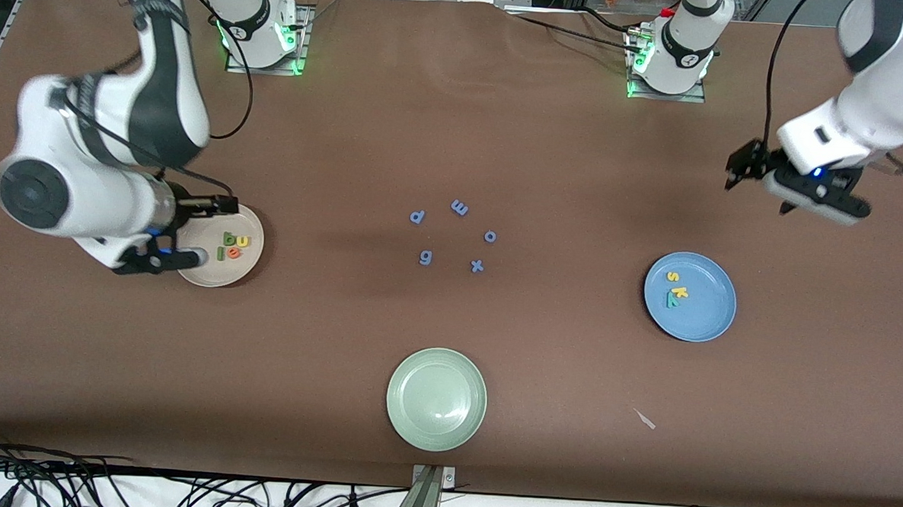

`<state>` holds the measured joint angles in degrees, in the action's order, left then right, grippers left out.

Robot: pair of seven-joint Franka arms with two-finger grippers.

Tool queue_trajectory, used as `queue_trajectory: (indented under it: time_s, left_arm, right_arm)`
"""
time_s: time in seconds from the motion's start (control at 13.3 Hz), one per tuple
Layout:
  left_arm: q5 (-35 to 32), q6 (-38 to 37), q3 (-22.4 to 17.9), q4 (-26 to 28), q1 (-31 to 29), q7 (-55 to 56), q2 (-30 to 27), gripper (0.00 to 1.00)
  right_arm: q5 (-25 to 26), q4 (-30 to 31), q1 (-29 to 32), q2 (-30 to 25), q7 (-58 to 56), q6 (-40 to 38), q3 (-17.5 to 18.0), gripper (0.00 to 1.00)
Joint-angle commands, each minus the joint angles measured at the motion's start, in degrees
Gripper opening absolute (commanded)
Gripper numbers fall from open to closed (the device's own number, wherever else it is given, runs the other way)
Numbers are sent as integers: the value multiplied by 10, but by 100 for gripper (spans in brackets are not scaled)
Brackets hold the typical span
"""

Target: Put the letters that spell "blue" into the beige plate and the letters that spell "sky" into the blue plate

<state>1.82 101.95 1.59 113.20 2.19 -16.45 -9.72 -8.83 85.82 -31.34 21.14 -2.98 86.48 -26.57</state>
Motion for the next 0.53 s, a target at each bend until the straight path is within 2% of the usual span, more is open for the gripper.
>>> queue_trajectory:
  time_s: [0.0,0.15,0.45]
  left_arm:
    - [-50,-131,0,-131,19,73,24,100]
    - [-52,-180,-8,-176,23,99,29,100]
    - [-47,-206,-18,-213,26,135,58,100]
  right_arm:
    - [63,67,78,-101,21,4,90,100]
    - [85,70,108,-130,18,2,103,100]
    - [103,66,218,-174,14,4,180,100]
